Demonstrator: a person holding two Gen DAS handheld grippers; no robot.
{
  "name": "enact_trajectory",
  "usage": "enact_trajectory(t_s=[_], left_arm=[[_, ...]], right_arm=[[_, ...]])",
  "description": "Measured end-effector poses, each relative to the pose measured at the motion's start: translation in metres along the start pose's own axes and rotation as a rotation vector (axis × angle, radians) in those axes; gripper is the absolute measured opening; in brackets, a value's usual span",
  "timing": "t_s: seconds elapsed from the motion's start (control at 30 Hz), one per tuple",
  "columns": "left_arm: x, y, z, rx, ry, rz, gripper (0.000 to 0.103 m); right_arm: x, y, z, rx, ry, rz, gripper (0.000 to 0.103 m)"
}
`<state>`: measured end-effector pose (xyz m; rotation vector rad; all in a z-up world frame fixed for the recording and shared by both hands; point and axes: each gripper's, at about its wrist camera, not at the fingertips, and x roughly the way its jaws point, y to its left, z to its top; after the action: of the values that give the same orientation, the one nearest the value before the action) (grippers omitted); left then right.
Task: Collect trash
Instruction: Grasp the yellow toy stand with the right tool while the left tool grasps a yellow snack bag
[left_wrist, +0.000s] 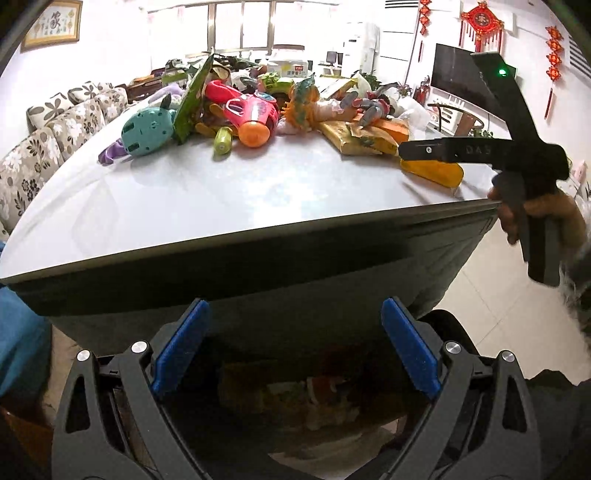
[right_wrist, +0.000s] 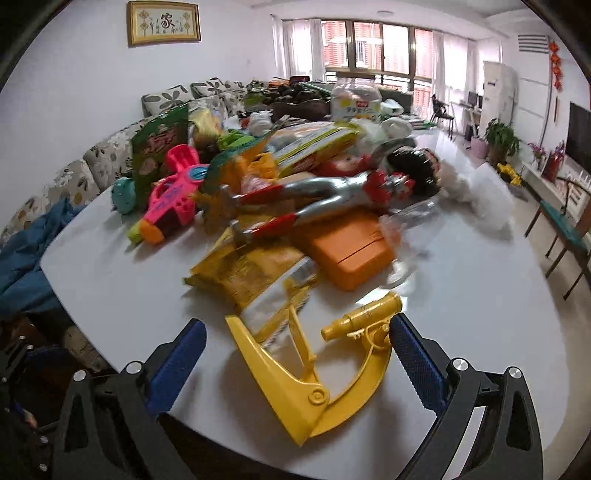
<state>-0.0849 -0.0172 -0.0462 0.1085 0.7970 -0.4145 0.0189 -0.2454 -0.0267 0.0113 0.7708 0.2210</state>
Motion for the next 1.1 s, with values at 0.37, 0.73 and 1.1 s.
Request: enact_trajectory(t_s=[0.37, 0.73, 1.1], left_arm=[[0.002, -0.009, 0.021, 0.015, -0.029, -0.024, 0.092], [0.072, -0.062, 0.126, -0.024, -0.042, -0.083, 0.092], [0.106, -0.073, 0.154, 0.0, 0.009, 0.018, 0.029]], right_arm=[[-0.011, -0.026, -0.014, 0.127, -0.096, -0.003, 0.091], [-0.089, -0.073, -0.043, 0.149, -0.188, -0.075, 0.091], [-0.087, -0.098, -0.064, 0.21, -0.173, -0.065, 0.091]])
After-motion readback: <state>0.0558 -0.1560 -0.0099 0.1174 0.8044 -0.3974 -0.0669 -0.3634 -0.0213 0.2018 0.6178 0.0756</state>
